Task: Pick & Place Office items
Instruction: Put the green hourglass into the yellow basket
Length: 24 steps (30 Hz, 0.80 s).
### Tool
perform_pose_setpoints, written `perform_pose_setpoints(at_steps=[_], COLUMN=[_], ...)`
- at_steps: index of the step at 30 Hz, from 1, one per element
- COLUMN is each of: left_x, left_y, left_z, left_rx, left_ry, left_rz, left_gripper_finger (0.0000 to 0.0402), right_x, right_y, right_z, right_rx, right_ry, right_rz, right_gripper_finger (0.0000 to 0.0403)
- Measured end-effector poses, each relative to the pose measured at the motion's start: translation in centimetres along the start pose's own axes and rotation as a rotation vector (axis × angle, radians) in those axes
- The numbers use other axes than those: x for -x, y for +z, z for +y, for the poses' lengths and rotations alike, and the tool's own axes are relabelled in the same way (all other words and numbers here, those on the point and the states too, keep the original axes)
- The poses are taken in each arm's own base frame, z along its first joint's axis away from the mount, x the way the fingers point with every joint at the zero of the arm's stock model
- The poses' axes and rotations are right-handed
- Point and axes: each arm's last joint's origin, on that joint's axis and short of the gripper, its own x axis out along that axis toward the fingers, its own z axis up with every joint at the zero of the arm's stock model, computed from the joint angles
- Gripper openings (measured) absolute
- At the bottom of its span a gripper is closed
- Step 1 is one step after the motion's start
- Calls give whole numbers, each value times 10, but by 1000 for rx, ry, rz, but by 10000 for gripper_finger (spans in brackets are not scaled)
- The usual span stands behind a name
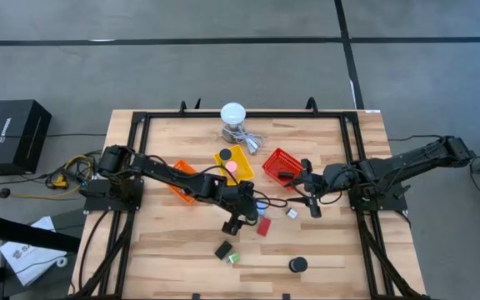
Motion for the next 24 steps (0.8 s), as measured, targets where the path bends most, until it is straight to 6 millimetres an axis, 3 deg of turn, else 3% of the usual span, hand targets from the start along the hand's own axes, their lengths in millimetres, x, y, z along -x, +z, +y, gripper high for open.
perform_pose_setpoints(at_steps=[11, 24], left_x=[0, 13], left_y=[1, 6], left_z=[4, 7], left_rx=[11, 13], left_ry=[9, 32], left_rz=[-18, -49], left_gripper_finger=[236, 220], right_x=[0, 0], right_y=[0, -1], right_z=[0, 0], right_rx=[0, 1], right_ry=[0, 0], right_rz=[1, 8], right_gripper_finger=[202, 202])
